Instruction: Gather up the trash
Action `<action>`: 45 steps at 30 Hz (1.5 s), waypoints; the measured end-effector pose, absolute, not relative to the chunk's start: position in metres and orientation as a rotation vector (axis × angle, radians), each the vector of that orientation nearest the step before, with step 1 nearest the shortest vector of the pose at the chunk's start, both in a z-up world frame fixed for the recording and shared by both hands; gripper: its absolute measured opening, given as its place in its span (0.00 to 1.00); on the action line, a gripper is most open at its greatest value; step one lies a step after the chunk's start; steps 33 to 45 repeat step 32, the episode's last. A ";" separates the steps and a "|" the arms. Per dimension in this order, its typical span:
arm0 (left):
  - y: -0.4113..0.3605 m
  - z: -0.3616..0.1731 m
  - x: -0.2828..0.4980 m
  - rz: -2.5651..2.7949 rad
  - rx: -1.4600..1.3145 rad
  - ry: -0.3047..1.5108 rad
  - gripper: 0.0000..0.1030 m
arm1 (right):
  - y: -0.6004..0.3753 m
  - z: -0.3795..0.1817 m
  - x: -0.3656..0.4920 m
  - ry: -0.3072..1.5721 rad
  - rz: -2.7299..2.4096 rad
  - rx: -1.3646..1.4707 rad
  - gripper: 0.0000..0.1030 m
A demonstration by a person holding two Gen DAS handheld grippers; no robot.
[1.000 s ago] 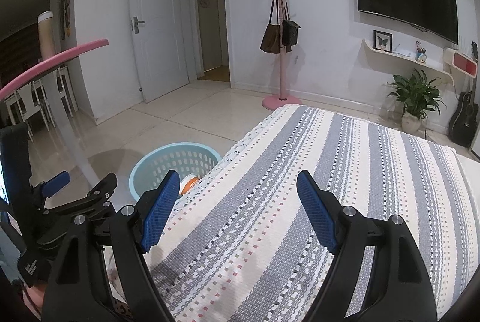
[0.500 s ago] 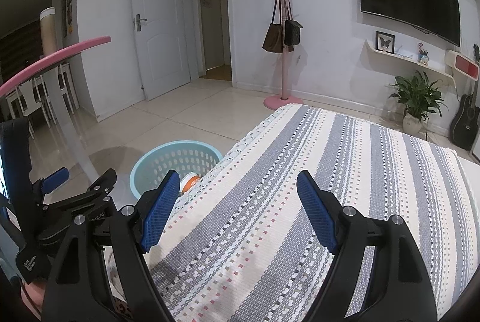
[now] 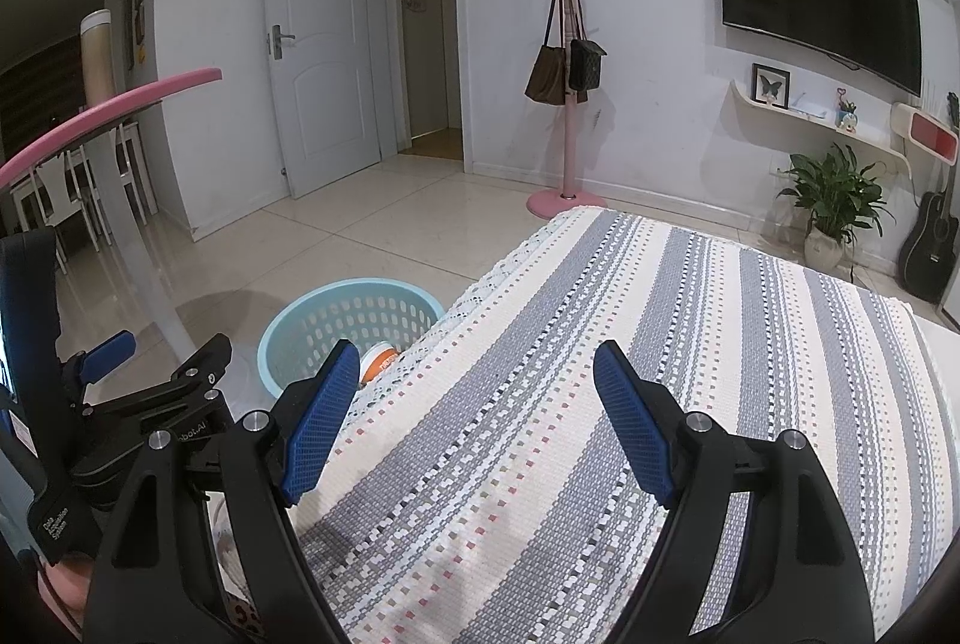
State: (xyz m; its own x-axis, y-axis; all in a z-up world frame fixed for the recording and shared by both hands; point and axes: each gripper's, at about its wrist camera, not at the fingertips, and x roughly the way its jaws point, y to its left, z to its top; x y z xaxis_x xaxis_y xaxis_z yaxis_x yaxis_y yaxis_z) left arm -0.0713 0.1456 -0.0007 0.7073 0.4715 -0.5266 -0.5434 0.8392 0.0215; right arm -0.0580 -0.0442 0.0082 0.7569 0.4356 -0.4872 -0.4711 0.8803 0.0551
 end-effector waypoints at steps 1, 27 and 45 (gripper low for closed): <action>0.146 -0.001 -0.071 0.566 -0.138 0.545 0.89 | -0.044 0.008 -0.058 0.512 0.495 -0.072 0.74; 0.144 -0.001 -0.071 0.580 -0.105 0.536 0.90 | -0.049 0.005 -0.056 0.514 0.507 -0.069 0.74; 0.148 -0.001 -0.071 0.573 -0.130 0.541 0.90 | -0.051 0.005 -0.056 0.513 0.505 -0.066 0.74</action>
